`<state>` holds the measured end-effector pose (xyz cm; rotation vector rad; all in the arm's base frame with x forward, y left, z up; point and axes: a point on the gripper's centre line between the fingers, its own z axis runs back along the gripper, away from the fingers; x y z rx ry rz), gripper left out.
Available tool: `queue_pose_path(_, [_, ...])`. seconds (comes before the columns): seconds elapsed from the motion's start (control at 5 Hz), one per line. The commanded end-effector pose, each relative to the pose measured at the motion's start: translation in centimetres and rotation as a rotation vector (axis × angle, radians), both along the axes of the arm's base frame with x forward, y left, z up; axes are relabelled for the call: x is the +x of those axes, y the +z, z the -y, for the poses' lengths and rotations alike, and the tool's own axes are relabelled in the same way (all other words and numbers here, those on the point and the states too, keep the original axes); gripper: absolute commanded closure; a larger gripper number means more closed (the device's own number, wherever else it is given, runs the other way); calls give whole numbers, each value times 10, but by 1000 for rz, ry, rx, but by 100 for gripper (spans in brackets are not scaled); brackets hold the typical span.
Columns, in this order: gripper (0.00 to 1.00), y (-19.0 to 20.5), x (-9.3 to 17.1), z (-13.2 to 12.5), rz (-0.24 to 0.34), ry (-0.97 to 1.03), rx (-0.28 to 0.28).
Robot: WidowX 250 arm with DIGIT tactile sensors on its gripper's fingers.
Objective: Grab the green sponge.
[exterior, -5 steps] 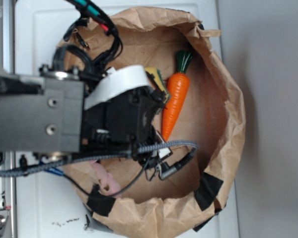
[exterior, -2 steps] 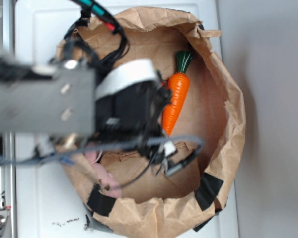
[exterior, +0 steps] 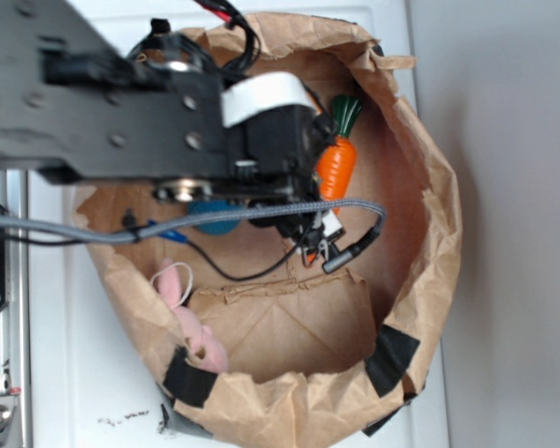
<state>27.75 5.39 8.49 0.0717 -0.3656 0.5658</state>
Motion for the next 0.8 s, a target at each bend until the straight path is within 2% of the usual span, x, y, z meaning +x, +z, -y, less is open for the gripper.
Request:
queue_pose_path(0.0, [0, -41, 8, -6, 18, -18, 130])
queue_pose_path(0.2, [0, -61, -4, -1, 28, -27, 151])
queue_pose_path(0.4, [100, -62, -2, 1, 51, 27, 156])
queue_pose_path(0.6, [100, -46, 7, 4, 45, 37, 95])
